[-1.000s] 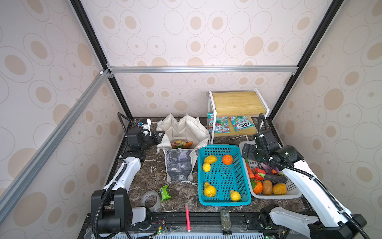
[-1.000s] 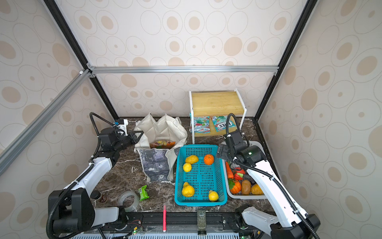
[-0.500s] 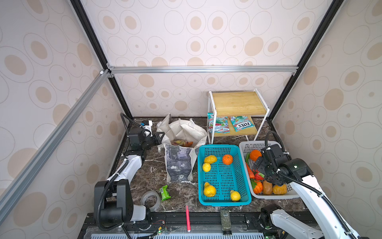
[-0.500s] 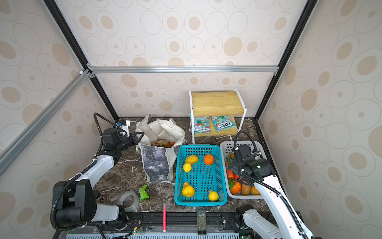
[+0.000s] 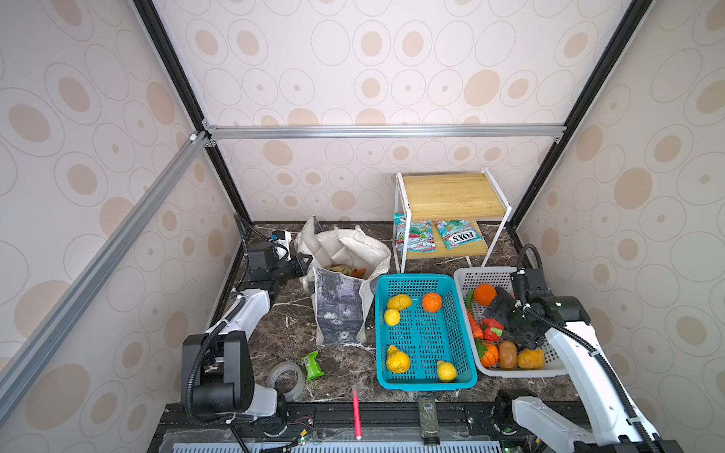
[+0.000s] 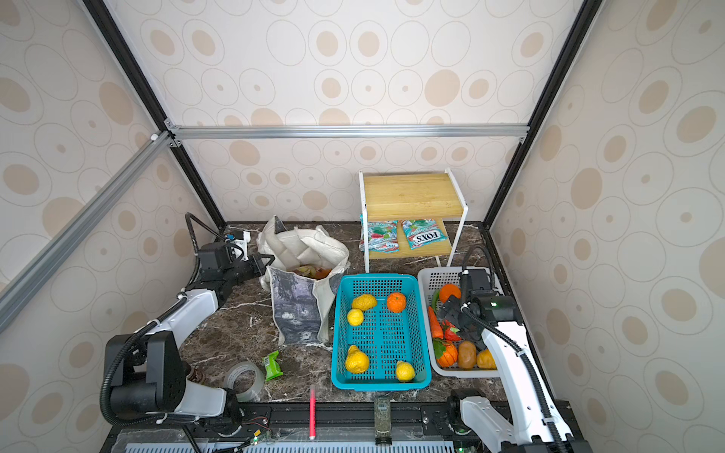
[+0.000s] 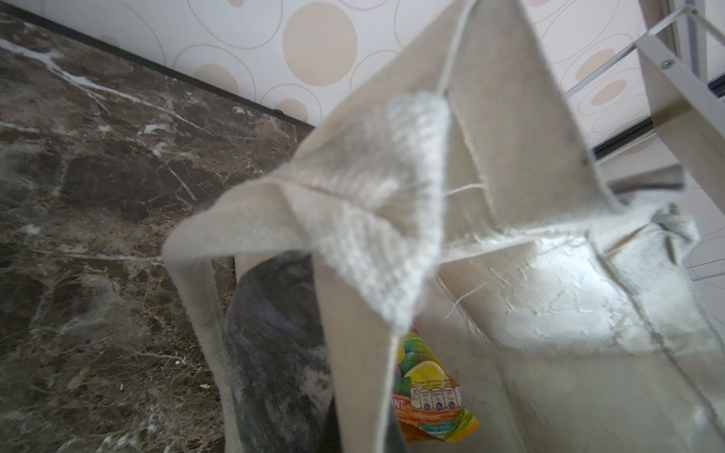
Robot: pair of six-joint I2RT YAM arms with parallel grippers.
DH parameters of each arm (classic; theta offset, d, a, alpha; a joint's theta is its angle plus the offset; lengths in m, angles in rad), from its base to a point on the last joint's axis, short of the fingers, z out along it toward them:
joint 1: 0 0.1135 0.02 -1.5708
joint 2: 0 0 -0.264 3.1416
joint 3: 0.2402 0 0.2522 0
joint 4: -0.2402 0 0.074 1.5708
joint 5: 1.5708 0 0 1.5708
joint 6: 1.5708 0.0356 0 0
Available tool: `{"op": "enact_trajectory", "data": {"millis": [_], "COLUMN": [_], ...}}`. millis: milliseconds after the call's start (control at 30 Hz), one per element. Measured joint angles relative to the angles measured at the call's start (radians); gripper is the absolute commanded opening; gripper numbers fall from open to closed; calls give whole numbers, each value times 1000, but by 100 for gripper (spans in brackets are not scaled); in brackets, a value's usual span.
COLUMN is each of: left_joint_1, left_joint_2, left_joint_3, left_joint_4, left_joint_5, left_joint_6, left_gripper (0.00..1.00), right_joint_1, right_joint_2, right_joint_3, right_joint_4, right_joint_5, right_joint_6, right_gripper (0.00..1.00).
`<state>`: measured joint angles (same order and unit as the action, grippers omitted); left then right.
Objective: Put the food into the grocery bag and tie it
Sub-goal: 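Reach the right gripper down into the white basket toward the dark eggplant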
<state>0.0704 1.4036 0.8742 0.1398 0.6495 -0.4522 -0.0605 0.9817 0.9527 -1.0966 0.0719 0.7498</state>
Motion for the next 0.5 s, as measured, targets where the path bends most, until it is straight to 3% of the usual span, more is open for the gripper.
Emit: {"op": "enact_trajectory", "data": {"millis": [167, 500], "left_joint_1": [0, 0], "left_joint_2": [-60, -77], "left_joint_3": [0, -8], "left_joint_4": [1, 10], "left_joint_5": [16, 42], "left_joint_6": [-3, -24], "left_gripper": [0, 0], "right_joint_1": [-177, -233], "right_joint_2": [10, 56], "right_joint_3": [-77, -112], "right_joint_4": [21, 95], "right_joint_5": [-68, -78], "right_joint_6": [8, 77], "right_gripper": [90, 79]}}
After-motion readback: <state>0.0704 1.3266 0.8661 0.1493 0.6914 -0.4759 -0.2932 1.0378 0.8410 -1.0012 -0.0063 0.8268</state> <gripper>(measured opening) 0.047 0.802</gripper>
